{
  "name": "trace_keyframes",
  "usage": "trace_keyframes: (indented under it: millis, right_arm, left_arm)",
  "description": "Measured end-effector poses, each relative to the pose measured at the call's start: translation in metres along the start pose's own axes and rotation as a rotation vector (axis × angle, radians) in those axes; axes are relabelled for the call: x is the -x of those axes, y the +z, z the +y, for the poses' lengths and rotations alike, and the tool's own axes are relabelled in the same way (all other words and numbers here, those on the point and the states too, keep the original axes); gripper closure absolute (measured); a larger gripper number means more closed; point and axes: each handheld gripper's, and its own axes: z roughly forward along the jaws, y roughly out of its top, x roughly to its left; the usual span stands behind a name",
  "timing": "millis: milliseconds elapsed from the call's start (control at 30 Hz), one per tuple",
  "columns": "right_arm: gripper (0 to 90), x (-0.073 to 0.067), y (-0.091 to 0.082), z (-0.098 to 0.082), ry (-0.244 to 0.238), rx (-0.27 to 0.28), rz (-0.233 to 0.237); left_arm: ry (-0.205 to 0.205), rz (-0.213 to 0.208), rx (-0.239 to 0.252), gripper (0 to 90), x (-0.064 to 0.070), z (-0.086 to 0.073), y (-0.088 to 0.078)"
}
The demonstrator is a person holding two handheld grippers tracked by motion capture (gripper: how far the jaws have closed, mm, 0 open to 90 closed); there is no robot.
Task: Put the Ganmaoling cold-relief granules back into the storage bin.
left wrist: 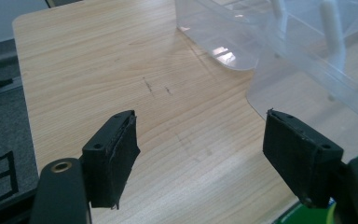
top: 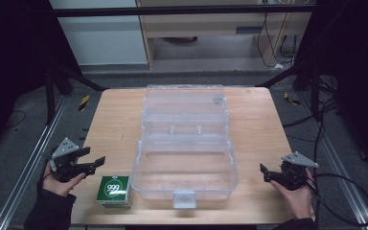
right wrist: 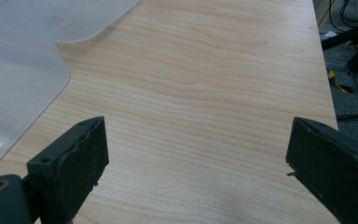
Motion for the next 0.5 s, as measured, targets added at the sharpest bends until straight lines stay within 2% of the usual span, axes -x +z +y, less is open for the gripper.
trace_keyframes:
  millis: [67,200,500]
  right_arm:
    - [5.7,0.0,0.0,0.0,-0.008,-0.005,-0.002]
    - [5.6,0.0,0.0,0.0,-0.012,-0.003,-0.004]
    - [5.3,0.0,0.0,-0.001,-0.019,-0.006,-0.006]
  left_arm:
    - [0.016,-0.019,-0.007,25.3,0.0,0.004,-0.003]
    - [0.074,-0.067,-0.017,23.3,0.002,0.012,-0.008]
    - [0.202,-0.141,-0.091,20.8,0.012,0.028,-0.013]
